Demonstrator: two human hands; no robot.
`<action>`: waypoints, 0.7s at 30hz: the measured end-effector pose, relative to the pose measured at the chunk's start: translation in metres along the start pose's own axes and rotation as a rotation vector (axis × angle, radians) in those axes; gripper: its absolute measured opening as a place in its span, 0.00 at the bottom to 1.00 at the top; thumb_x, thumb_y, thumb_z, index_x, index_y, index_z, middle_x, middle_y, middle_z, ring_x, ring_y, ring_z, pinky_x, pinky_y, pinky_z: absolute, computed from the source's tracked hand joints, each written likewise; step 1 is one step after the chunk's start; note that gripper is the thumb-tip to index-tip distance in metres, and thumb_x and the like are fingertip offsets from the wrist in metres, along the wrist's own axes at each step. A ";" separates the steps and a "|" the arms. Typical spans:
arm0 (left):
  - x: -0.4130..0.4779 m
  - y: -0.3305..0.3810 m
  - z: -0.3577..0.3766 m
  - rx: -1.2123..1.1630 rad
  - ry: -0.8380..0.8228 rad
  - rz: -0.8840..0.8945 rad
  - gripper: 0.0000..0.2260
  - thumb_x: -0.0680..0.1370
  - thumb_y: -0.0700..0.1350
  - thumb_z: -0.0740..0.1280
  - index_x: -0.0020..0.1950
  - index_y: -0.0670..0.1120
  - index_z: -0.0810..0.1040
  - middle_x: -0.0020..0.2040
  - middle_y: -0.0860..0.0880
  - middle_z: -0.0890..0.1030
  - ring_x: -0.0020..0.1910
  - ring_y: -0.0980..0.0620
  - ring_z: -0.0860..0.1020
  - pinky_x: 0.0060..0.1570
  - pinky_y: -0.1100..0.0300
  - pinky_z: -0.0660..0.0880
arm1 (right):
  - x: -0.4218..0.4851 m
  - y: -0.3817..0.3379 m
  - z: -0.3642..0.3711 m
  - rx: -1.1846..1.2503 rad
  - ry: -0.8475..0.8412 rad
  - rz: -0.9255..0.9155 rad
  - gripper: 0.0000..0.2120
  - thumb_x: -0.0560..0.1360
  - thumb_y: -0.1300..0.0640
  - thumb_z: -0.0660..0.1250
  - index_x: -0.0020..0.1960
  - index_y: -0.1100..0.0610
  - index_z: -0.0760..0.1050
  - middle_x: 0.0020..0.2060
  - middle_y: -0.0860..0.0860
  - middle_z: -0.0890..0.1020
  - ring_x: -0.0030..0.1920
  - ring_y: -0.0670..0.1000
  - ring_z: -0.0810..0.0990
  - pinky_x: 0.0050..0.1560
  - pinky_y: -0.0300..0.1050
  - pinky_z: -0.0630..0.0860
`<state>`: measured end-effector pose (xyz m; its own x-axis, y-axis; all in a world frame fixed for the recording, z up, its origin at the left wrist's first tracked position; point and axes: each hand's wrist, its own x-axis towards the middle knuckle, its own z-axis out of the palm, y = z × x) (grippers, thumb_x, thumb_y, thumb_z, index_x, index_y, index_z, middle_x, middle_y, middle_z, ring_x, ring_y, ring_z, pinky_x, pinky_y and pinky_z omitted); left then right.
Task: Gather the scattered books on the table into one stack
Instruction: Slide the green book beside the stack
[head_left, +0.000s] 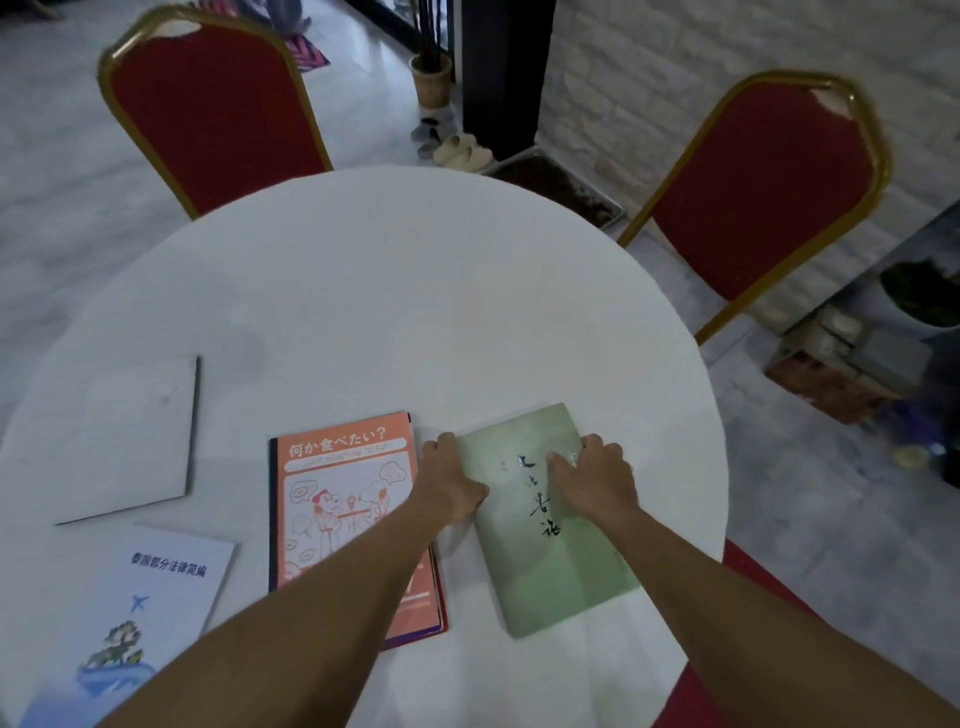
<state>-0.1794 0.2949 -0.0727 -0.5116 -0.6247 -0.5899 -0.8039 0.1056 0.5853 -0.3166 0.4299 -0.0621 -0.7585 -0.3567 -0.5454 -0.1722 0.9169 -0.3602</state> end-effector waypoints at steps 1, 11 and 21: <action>0.000 0.000 -0.002 0.008 -0.013 0.009 0.27 0.69 0.40 0.73 0.65 0.39 0.69 0.61 0.40 0.74 0.57 0.41 0.77 0.55 0.46 0.79 | 0.000 0.000 -0.001 -0.016 -0.006 -0.004 0.28 0.78 0.41 0.63 0.72 0.57 0.68 0.66 0.59 0.71 0.67 0.61 0.72 0.66 0.56 0.73; -0.028 -0.046 -0.089 0.300 0.103 0.231 0.29 0.81 0.52 0.62 0.80 0.48 0.58 0.79 0.46 0.63 0.78 0.45 0.61 0.75 0.49 0.63 | -0.026 -0.055 0.002 -0.214 0.023 -0.365 0.33 0.80 0.41 0.60 0.79 0.57 0.60 0.76 0.56 0.67 0.76 0.59 0.65 0.74 0.58 0.64; -0.074 -0.146 -0.182 0.340 0.233 0.005 0.30 0.80 0.55 0.61 0.80 0.47 0.58 0.79 0.46 0.61 0.77 0.44 0.61 0.74 0.47 0.64 | -0.071 -0.163 0.070 -0.303 -0.094 -0.586 0.38 0.80 0.34 0.55 0.82 0.55 0.54 0.82 0.54 0.56 0.82 0.58 0.51 0.80 0.59 0.51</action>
<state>0.0311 0.1853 -0.0131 -0.4651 -0.7778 -0.4228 -0.8758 0.3348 0.3476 -0.1910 0.2932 -0.0176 -0.4301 -0.8130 -0.3925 -0.7191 0.5713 -0.3955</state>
